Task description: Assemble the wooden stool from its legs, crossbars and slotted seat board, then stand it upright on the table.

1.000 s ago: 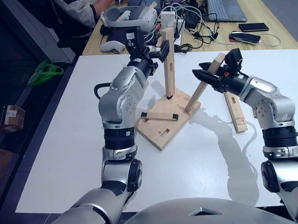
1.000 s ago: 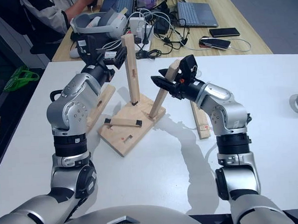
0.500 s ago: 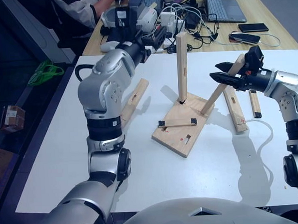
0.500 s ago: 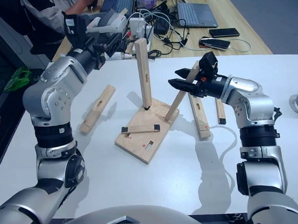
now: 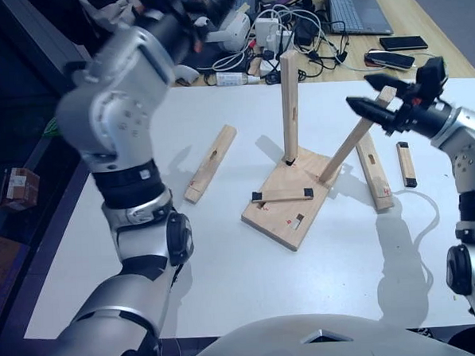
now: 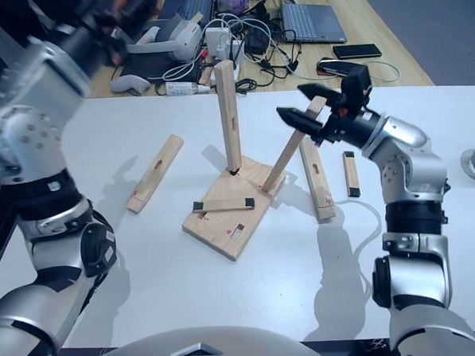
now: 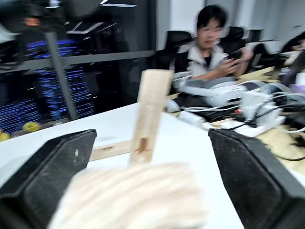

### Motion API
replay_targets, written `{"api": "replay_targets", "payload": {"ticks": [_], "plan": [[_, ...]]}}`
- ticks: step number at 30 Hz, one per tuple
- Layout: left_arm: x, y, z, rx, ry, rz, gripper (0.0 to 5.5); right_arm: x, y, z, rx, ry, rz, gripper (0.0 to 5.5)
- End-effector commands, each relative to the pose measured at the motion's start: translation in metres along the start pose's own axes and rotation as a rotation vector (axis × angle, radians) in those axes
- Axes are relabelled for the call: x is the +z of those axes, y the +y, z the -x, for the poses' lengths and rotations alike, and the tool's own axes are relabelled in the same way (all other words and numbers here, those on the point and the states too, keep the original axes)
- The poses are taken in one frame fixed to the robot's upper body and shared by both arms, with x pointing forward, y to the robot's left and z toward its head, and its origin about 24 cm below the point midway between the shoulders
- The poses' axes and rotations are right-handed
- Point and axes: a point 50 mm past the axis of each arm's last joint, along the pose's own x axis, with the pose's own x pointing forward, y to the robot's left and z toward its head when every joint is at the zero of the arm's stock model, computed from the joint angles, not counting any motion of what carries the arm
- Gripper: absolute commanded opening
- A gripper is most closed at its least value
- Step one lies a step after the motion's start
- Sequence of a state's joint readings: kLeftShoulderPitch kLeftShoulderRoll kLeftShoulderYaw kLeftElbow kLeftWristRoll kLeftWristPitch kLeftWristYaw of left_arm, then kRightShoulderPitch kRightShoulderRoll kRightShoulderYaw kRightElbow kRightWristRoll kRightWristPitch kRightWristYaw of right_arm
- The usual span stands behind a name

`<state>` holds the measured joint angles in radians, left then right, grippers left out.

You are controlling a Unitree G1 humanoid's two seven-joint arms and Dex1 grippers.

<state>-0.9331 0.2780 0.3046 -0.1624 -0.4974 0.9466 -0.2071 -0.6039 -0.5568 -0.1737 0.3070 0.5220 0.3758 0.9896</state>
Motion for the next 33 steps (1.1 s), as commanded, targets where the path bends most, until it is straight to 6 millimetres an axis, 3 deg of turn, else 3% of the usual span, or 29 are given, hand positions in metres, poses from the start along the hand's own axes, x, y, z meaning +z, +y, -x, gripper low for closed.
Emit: {"api": "replay_targets", "payload": {"ticks": [1,5,7,9,11,14,16,18,21,24,30,33], "plan": [[0.061,0.004,0.011,0.053,-0.147,-0.056,4.23,0.064,-0.026,0.019,-0.176,-0.166,0.119,4.32],[0.11,-0.036,-0.005,-0.057,-0.311,-0.044,4.23,0.105,-0.061,0.08,-0.66,-0.456,0.186,4.32],[0.116,-0.048,-0.014,-0.108,-0.351,-0.021,4.23,0.1,-0.067,0.097,-0.834,-0.606,0.153,4.32],[0.106,-0.051,-0.023,-0.105,-0.322,-0.056,4.23,0.091,-0.067,0.087,-0.869,-0.681,0.098,4.32],[0.089,-0.037,-0.024,-0.011,-0.265,-0.109,4.23,0.086,-0.066,0.051,-0.817,-0.653,0.079,4.32],[0.066,0.014,-0.01,0.251,-0.254,-0.191,4.23,0.069,-0.056,0.01,-0.858,-0.584,0.054,4.32],[0.046,0.048,0.008,0.495,-0.292,-0.269,4.23,0.043,-0.051,0.007,-1.007,-0.494,0.045,4.32],[0.016,0.064,0.025,0.679,-0.3,-0.272,4.23,0.016,-0.049,0.012,-1.185,-0.326,0.133,4.32],[-0.023,0.052,0.027,0.705,-0.236,-0.308,4.23,-0.004,-0.04,0.022,-1.264,-0.235,0.166,4.32],[-0.046,0.043,0.035,0.652,-0.155,-0.31,4.23,-0.013,-0.023,0.022,-1.257,-0.24,0.14,4.32],[-0.062,0.031,0.053,0.626,-0.076,-0.304,4.23,-0.007,-0.009,0.014,-1.077,-0.258,0.16,4.32],[-0.057,0.032,0.062,0.629,-0.071,-0.313,4.23,-0.007,0.004,0.014,-0.96,-0.276,0.131,4.32]]}}
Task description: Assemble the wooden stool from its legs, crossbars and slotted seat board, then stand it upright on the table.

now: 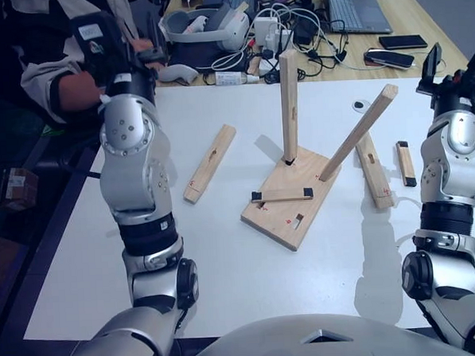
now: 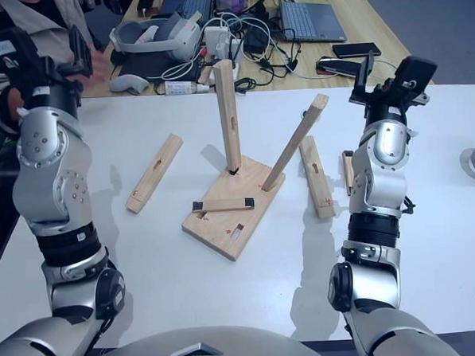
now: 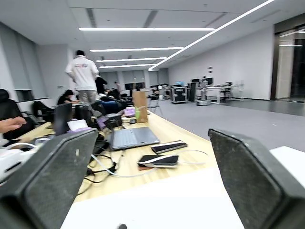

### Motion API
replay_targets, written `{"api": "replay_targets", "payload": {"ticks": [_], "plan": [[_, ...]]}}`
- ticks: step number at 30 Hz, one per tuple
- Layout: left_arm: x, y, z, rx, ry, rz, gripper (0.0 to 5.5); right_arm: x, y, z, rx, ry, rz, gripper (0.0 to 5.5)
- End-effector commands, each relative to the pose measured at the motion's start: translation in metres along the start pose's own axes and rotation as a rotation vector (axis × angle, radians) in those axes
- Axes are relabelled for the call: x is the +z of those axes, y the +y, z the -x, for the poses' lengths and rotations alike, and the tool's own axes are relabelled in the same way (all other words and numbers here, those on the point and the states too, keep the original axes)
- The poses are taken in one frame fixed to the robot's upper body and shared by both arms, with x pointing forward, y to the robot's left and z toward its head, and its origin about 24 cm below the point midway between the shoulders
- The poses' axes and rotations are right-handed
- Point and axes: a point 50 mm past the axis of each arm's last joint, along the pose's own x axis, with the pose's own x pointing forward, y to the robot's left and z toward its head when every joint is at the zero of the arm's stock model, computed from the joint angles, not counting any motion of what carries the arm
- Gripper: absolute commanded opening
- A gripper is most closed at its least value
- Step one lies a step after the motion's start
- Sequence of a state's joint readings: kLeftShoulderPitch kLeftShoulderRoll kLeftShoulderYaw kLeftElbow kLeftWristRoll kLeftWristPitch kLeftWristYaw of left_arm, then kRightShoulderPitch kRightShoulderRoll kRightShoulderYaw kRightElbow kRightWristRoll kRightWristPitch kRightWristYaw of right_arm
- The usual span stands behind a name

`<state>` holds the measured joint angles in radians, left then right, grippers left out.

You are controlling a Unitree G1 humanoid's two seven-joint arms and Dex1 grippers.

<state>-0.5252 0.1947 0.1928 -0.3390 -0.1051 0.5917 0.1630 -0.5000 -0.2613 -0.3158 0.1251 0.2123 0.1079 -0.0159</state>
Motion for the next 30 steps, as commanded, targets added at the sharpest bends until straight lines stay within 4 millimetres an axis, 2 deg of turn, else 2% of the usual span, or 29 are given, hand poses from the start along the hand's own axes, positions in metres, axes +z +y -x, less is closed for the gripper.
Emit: {"api": "replay_targets", "payload": {"ticks": [1,4,7,9,11,14,15,18,21,22,25,30], "plan": [[0.006,0.009,0.003,0.002,0.008,-0.017,4.23,0.002,0.005,0.011,0.113,0.007,-0.042,4.32],[0.026,0.019,-0.006,0.005,-0.041,-0.008,4.23,0.009,0.001,0.008,0.131,-0.016,-0.029,4.32],[0.045,0.043,-0.011,0.047,-0.083,-0.024,4.23,0.008,0.004,0.01,0.149,-0.019,-0.033,4.32],[0.045,0.059,-0.009,0.074,-0.069,-0.06,4.23,-0.001,0.006,0.021,0.159,0.015,-0.031,4.32],[0.04,0.066,-0.004,0.101,-0.037,-0.071,4.23,-0.012,0.01,0.037,0.214,0.071,0.006,4.32],[0.029,0.056,0.002,0.076,-0.003,-0.065,4.23,-0.019,0.006,0.054,0.239,0.118,0.006,4.32],[0.025,0.048,0.007,0.036,0.019,-0.061,4.23,-0.019,0.002,0.06,0.246,0.126,0.002,4.32],[0.002,0.024,0.04,-0.123,0.139,-0.062,4.23,-0.025,-0.005,0.088,0.281,0.179,-0.02,4.32],[-0.012,0.013,0.07,-0.192,0.222,-0.088,4.23,-0.029,-0.007,0.111,0.359,0.23,-0.08,4.32],[-0.014,0.01,0.076,-0.196,0.234,-0.085,4.23,-0.032,-0.008,0.113,0.402,0.245,-0.104,4.32],[-0.017,0.006,0.073,-0.234,0.232,-0.092,4.23,-0.038,-0.014,0.114,0.513,0.298,-0.188,4.32],[-0.018,-0.001,0.065,-0.291,0.214,-0.121,4.23,-0.036,-0.019,0.091,0.659,0.323,-0.261,4.32]]}}
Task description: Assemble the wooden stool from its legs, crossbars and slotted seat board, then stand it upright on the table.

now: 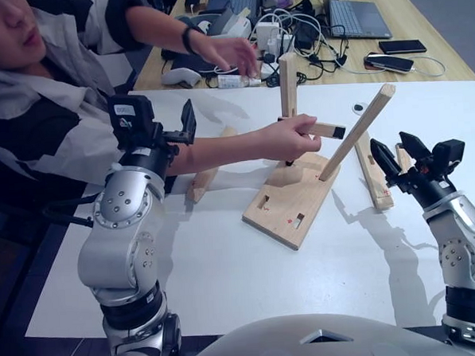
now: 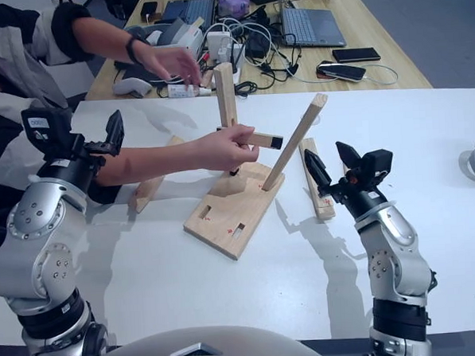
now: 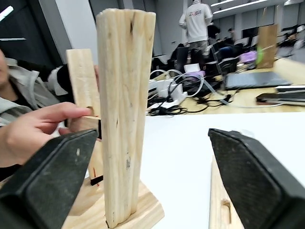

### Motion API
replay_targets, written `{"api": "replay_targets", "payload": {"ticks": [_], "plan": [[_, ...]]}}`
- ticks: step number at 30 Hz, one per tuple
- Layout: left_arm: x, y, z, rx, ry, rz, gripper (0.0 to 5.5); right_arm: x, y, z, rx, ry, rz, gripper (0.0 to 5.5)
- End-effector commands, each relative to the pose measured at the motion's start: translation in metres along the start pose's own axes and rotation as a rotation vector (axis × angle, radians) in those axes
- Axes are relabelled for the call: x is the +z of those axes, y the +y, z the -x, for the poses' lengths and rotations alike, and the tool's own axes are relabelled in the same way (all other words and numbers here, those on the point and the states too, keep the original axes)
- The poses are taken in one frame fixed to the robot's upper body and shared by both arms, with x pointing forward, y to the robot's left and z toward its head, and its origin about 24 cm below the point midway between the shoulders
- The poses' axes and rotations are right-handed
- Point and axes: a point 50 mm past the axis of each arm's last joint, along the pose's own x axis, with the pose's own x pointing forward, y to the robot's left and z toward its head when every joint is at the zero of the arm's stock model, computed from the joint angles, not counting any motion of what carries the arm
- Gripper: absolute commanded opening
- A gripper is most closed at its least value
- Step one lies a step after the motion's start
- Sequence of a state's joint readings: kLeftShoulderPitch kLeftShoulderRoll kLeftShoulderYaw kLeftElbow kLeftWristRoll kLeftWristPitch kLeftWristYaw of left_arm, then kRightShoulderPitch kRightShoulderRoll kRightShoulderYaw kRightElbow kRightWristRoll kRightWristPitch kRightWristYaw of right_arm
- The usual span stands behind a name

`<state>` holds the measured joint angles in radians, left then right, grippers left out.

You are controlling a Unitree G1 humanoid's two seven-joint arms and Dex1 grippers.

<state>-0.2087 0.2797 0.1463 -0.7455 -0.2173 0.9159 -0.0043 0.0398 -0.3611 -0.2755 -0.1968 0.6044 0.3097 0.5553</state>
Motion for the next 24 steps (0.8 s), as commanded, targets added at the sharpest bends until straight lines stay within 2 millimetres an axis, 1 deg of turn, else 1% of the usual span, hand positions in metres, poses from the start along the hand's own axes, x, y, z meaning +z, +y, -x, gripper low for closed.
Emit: {"api": "replay_targets", "payload": {"ticks": [1,5,7,11,14,18,24], "plan": [[0.0,-0.006,-0.006,-0.04,-0.01,-0.041,4.23,0.016,-0.011,-0.018,0.097,-0.006,-0.007,4.32],[-0.001,-0.023,-0.007,-0.098,-0.021,-0.028,4.23,0.02,-0.011,-0.038,0.155,-0.03,-0.015,4.32],[0.001,-0.026,-0.01,-0.102,-0.033,-0.024,4.23,0.018,-0.007,-0.044,0.171,-0.044,-0.022,4.32],[0.003,-0.027,-0.016,-0.101,-0.056,-0.029,4.23,0.015,-0.001,-0.05,0.2,-0.054,-0.034,4.32],[0.0,-0.03,-0.018,-0.104,-0.055,-0.024,4.23,0.012,-0.001,-0.048,0.198,-0.053,-0.04,4.32],[-0.009,-0.033,-0.015,-0.095,-0.023,0.002,4.23,0.002,-0.003,-0.036,0.17,-0.023,-0.06,4.32],[-0.013,-0.032,-0.019,-0.085,-0.023,0.0,4.23,-0.009,0.011,-0.028,0.148,-0.024,-0.105,4.32]]}}
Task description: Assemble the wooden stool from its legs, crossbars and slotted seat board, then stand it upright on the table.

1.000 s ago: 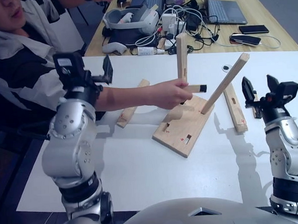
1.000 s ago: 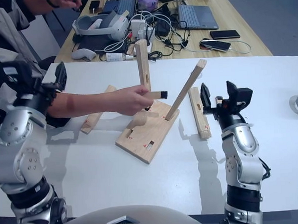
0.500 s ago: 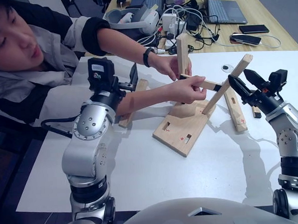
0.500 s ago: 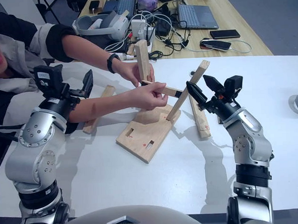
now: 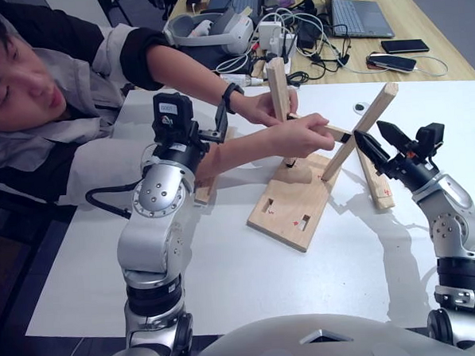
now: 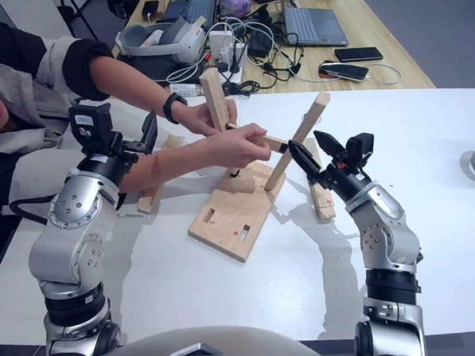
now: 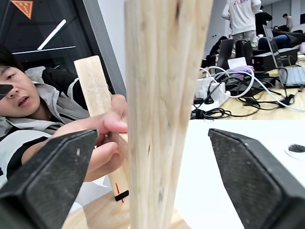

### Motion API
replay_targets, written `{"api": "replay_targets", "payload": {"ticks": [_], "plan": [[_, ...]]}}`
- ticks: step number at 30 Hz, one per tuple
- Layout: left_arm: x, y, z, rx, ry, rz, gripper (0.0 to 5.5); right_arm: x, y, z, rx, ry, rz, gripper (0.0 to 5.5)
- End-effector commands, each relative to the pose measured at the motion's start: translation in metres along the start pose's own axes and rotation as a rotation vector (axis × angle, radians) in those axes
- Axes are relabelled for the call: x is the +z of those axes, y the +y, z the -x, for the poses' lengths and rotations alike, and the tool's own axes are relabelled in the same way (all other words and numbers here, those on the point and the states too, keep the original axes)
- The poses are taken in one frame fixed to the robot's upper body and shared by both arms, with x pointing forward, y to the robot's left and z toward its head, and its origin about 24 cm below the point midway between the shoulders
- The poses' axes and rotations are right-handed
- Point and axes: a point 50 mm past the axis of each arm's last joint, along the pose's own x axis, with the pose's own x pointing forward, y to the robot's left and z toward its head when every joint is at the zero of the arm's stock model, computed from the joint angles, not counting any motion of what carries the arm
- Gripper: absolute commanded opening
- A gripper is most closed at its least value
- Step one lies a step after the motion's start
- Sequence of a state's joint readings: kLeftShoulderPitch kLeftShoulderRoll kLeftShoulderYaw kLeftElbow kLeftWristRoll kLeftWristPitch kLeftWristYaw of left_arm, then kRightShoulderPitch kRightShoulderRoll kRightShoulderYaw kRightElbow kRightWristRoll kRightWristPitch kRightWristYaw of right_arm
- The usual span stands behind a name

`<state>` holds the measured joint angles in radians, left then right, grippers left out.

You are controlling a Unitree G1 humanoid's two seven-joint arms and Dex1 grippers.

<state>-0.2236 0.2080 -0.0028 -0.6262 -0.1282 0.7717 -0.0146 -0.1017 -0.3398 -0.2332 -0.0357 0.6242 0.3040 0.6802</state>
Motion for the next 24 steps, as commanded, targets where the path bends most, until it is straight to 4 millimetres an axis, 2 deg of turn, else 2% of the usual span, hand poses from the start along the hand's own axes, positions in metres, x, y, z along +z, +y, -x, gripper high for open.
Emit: {"api": "replay_targets", "payload": {"ticks": [1,5,7,11,13,16,21,24], "plan": [[-0.002,0.0,-0.005,0.006,-0.002,-0.003,4.23,-0.005,0.009,0.0,-0.009,-0.013,-0.025,4.32],[-0.003,-0.003,-0.006,0.007,-0.005,0.001,4.23,-0.002,-0.001,0.001,-0.067,-0.011,-0.011,4.32],[-0.005,-0.005,-0.007,0.007,-0.001,0.007,4.23,0.001,-0.009,0.002,-0.146,-0.042,-0.068,4.32],[-0.005,-0.009,-0.012,-0.002,-0.009,0.012,4.23,0.002,-0.008,0.003,-0.245,-0.125,-0.211,4.32],[-0.003,-0.008,-0.014,0.0,-0.018,0.011,4.23,0.004,-0.01,0.006,-0.338,-0.166,-0.244,4.32],[0.0,-0.004,-0.018,0.007,-0.028,0.017,4.23,0.002,-0.021,0.014,-0.59,-0.141,-0.28,4.32],[0.009,0.005,-0.028,0.055,-0.034,0.071,4.23,0.0,-0.02,0.001,-0.803,-0.03,-0.303,4.32],[0.017,0.011,-0.045,0.068,-0.005,0.169,4.23,0.002,-0.005,-0.018,-0.761,0.036,-0.308,4.32]]}}
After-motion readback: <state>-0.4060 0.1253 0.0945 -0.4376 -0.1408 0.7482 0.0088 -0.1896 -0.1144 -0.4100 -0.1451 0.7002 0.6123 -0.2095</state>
